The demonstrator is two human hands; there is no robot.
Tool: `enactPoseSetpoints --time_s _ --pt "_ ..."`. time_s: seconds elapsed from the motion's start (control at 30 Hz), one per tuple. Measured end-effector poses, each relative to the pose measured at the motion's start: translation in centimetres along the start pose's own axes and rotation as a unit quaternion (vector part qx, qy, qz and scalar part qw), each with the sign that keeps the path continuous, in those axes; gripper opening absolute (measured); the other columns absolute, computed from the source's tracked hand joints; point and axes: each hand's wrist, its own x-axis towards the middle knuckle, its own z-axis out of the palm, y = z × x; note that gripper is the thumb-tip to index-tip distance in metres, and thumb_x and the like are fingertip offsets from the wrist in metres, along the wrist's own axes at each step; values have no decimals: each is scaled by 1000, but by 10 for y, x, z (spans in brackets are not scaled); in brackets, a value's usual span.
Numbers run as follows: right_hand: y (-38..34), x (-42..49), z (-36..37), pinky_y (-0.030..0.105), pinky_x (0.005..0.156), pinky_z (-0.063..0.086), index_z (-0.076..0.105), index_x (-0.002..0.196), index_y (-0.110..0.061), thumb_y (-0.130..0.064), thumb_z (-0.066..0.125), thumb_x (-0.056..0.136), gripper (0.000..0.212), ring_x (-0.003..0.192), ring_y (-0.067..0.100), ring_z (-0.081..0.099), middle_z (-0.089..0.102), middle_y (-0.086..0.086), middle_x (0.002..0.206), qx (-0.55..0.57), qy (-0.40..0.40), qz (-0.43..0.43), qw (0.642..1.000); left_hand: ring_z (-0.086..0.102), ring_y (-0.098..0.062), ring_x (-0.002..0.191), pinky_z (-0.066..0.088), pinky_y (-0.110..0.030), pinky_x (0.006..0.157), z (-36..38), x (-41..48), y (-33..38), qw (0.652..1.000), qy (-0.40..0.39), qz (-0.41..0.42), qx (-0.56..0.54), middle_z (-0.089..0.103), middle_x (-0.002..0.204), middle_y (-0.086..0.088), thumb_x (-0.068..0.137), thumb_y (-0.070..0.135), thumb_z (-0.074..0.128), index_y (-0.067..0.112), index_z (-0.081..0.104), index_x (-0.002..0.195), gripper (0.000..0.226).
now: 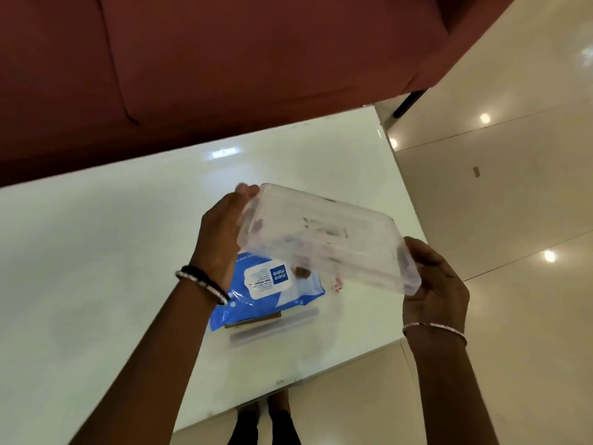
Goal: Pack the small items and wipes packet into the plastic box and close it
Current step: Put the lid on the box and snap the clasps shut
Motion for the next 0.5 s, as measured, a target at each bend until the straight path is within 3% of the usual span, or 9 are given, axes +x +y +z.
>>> enactPoseSetpoints --time_s 0.07,0.13,0.23,0.3,0.4,0.5 --pt "-4 -13 6 26 91 58 74 99 -3 0 43 92 32 104 22 68 76 7 101 69 -34 34 996 60 -18 120 49 -37 99 -20 -20 -7 1000 14 19 5 66 126 -1 91 9 58 14 63 122 32" --pt "-1 -24 13 28 94 56 75 103 -6 -11 51 93 27 107 20 69 75 6 108 71 -59 44 995 56 -16 125 44 -38 105 -43 -40 -17 999 21 34 27 60 135 0 88 2 60 13 55 133 47" --pt "12 -35 19 32 105 50 68 124 -12 -10 65 91 34 120 20 65 70 6 126 -66 -65 36 995 53 -10 128 45 -32 104 -74 -69 -29 999 21 38 29 56 140 5 77 18 68 20 49 138 64" --pt "24 -41 21 35 108 47 63 132 -16 -6 68 89 44 123 16 63 68 2 130 -169 -82 28 982 56 -4 124 51 -22 94 -88 -84 -37 996 39 45 59 57 137 9 72 23 72 26 51 136 67" --pt "37 -45 21 40 105 50 61 134 -20 -9 72 87 49 112 13 68 69 0 125 -306 -106 -6 946 63 -8 114 54 -18 86 -101 -97 -46 991 60 45 108 61 131 13 74 14 75 31 55 129 61" --pt "48 -44 23 31 100 53 62 132 -20 -9 73 86 49 110 9 68 70 -3 123 -346 -126 -41 929 69 -2 101 54 -11 77 -105 -103 -55 984 96 36 143 64 122 20 73 5 78 30 58 128 63"
